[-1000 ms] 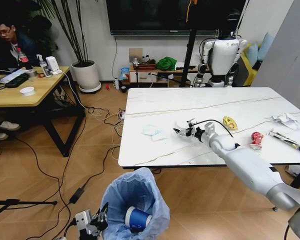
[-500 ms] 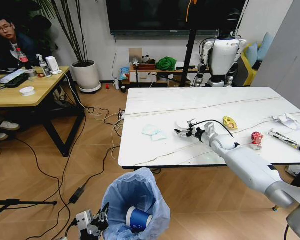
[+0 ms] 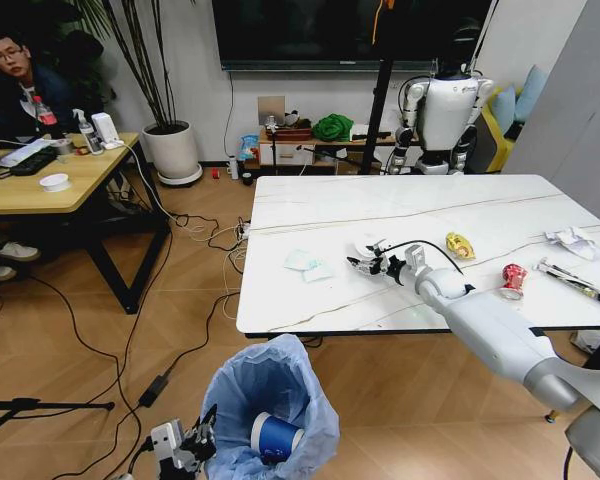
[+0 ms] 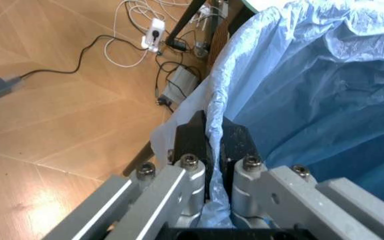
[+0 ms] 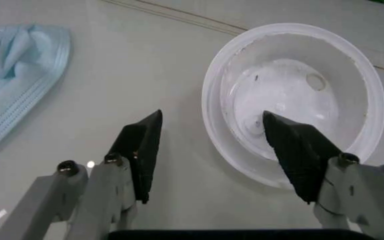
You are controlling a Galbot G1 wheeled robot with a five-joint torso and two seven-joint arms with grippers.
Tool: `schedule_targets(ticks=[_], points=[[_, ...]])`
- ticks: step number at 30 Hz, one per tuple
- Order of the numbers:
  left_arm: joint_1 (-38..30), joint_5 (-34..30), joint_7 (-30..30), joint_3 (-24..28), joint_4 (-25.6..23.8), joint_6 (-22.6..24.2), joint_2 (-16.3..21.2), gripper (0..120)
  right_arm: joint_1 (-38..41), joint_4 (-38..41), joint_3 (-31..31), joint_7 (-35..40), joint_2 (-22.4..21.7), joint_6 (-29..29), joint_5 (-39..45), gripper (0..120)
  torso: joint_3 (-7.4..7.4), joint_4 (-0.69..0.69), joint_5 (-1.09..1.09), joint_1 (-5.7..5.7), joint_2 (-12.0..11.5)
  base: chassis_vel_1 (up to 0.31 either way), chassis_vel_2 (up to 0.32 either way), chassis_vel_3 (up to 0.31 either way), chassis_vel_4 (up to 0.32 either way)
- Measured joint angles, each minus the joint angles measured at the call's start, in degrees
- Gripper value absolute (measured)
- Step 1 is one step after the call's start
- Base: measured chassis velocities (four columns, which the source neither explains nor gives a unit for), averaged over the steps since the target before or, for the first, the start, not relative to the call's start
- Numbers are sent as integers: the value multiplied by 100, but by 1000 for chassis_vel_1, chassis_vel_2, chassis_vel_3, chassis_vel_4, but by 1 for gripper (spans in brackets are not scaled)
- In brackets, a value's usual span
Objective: Pick up the trash bin and place the trash from the table into it.
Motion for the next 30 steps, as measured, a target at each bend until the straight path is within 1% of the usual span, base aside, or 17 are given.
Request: schedule_targets(ticks=[2, 5, 6, 7, 8, 9, 10, 12, 13, 14, 17, 24, 27, 28, 30], points=[[-1, 3, 1, 4, 0, 0, -2, 0, -6, 8, 2, 0, -8, 0, 1, 51, 0, 0, 0, 0, 0, 0, 0, 0, 0], [0, 13, 2, 11, 1, -3, -7, 0, -12, 37, 6, 0, -37, -1, 7, 35, 0, 0, 1, 0, 0, 0, 0, 0, 0], [2, 14, 2, 11, 1, -4, -7, 0, -11, 41, 7, 1, -39, -3, 9, 32, 0, 0, 1, 0, 0, 0, 0, 0, 0], [2, 14, 2, 11, 1, -4, -7, 0, -11, 41, 7, 1, -39, -3, 9, 32, 0, 0, 1, 0, 0, 0, 0, 0, 0], [4, 14, 3, 12, 1, -6, -7, 0, -9, 50, 8, 2, -40, -4, 12, 28, 0, 0, 1, 0, 0, 0, 0, 0, 0], [5, 14, 4, 13, 1, -7, -6, 0, -7, 65, 7, 2, -41, -18, 14, 22, 0, 1, 2, 0, 0, 0, 0, 0, 0], [5, 14, 4, 13, 1, -7, -6, 0, -7, 65, 7, 2, -41, -18, 14, 22, 0, 1, 2, 0, 0, 0, 0, 0, 0], [6, 13, 4, 13, -8, -8, 5, 0, -7, 85, 7, 6, -41, -32, 14, 13, 1, 1, 3, 0, 0, 0, 0, 0, 0], [4, 8, 4, 13, -13, -8, 14, 0, -7, 107, 7, 10, -42, -42, 17, 7, 1, 1, 2, 0, 0, 0, 0, 0, 0], [-1, 4, 3, 13, -14, -8, 23, 0, -7, 125, 7, 13, -46, -51, 22, 3, 1, 1, 1, 0, 0, 0, 0, 0, 0], [-19, -23, -4, 12, -15, -8, 57, 0, -21, 212, 22, 32, -71, -80, 46, 0, 1, 1, 1, 0, 0, 0, 0, 0, 0], [-63, -92, -31, 46, -15, -5, 149, 0, -153, 561, 139, 121, -219, -181, 79, 0, 1, 1, 2, 0, 0, 0, 0, 0, 0], [-87, -113, -49, 117, -14, -3, 225, 0, -293, 955, 285, 214, -392, -271, 139, 0, 1, 0, 1, 0, 0, 0, 0, 0, 0], [-87, -113, -49, 117, -14, -3, 225, 0, -293, 955, 285, 214, -392, -271, 139, 0, 1, 0, 1, 0, 0, 0, 0, 0, 0], [-122, -138, -87, 179, -8, -2, 297, 0, -489, 1465, 463, 311, -606, -355, 230, 0, 1, 1, 1, 0, 0, 0, 0, 0, 0]])
